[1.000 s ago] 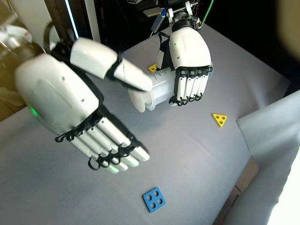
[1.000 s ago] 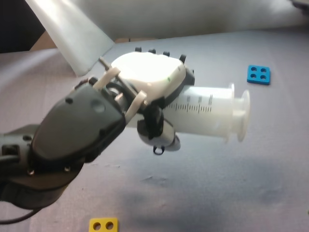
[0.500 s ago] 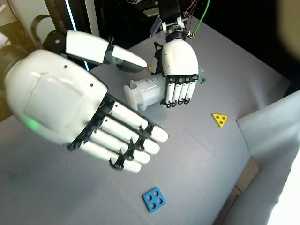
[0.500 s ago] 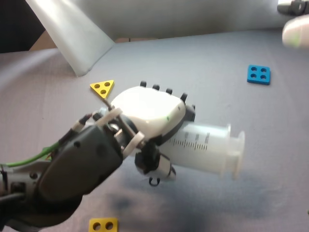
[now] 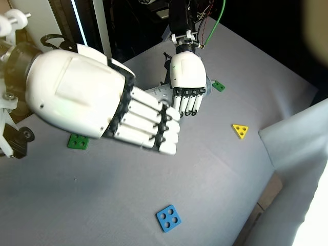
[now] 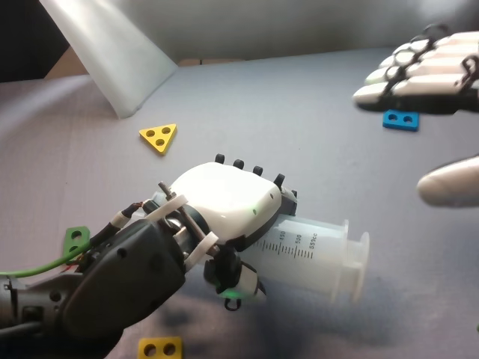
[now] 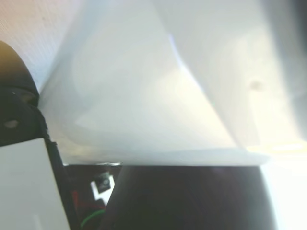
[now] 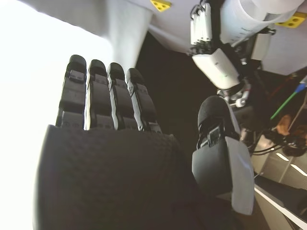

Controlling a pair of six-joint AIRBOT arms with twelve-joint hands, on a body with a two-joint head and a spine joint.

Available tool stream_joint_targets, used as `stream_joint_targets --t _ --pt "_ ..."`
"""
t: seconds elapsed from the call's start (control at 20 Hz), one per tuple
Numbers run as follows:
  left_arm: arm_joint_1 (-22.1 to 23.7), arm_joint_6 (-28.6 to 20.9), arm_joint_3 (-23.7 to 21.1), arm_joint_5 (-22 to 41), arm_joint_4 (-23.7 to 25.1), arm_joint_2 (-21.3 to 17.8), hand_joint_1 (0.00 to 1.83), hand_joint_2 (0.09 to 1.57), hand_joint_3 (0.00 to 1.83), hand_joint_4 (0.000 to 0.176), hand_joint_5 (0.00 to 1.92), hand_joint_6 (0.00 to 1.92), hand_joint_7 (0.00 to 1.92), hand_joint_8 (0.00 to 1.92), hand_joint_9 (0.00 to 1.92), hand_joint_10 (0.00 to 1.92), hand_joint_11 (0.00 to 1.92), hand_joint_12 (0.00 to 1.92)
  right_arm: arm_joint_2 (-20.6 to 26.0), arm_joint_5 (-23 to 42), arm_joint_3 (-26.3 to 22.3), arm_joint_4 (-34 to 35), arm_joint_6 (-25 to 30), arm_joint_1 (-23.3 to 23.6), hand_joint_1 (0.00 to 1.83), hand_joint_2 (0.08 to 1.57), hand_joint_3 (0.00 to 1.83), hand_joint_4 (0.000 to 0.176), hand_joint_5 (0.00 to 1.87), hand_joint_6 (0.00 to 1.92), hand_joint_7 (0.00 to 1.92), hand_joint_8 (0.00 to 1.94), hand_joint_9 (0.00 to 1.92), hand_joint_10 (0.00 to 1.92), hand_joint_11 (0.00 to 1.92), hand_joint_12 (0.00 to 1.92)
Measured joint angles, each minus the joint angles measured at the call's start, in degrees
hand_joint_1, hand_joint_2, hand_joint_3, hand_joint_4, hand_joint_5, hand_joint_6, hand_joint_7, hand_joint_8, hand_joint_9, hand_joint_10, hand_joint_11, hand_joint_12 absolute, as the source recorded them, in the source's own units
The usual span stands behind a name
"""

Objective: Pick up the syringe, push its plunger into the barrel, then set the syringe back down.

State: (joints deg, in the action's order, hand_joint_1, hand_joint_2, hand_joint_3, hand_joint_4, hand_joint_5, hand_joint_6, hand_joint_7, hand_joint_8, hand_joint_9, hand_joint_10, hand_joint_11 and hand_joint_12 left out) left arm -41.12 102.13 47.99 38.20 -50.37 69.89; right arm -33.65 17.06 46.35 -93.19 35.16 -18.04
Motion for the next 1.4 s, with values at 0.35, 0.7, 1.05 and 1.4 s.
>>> stream_joint_targets --t 0.35,0.7,1.05,1.4 --pt "-0.92 -0.24 0.0 0.22 0.55 0.02 1.38 1.1 0.0 0.0 0.92 0.99 1.03 0.92 0.92 1.17 0.69 1.04 -0.11 -0.24 -0.2 1.97 -0.13 0.0 0.0 1.2 0.0 0.0 0.06 0.0 0.03 0.0 0.01 0.0 0.0 0.0" --pt "-0.96 -0.26 0.17 0.35 0.35 0.26 1.22 1.17 0.0 0.0 0.84 1.2 0.89 1.11 0.81 0.79 0.55 0.99 -0.11 -0.09 -1.25 1.99 -0.59 -0.07 0.0 1.19 0.0 0.0 0.06 0.0 0.04 0.0 0.01 0.0 0.0 0.0" --pt "-0.96 -0.48 0.17 1.44 0.87 0.26 0.5 0.89 0.0 0.0 0.03 0.0 0.05 0.0 0.07 0.0 0.0 0.32 -0.13 -0.13 -1.38 2.03 -0.61 -0.07 0.0 1.19 0.0 0.0 0.06 0.0 0.03 0.0 0.01 0.0 0.0 0.0" --pt "-0.96 -0.94 0.17 1.51 1.16 0.24 0.25 0.81 0.0 0.0 0.0 0.0 0.0 0.0 0.0 0.0 0.0 0.23 -0.11 -0.22 -1.38 2.03 -0.63 -0.07 0.0 1.19 0.0 0.0 0.06 0.0 0.03 0.0 0.0 0.0 0.0 0.0"
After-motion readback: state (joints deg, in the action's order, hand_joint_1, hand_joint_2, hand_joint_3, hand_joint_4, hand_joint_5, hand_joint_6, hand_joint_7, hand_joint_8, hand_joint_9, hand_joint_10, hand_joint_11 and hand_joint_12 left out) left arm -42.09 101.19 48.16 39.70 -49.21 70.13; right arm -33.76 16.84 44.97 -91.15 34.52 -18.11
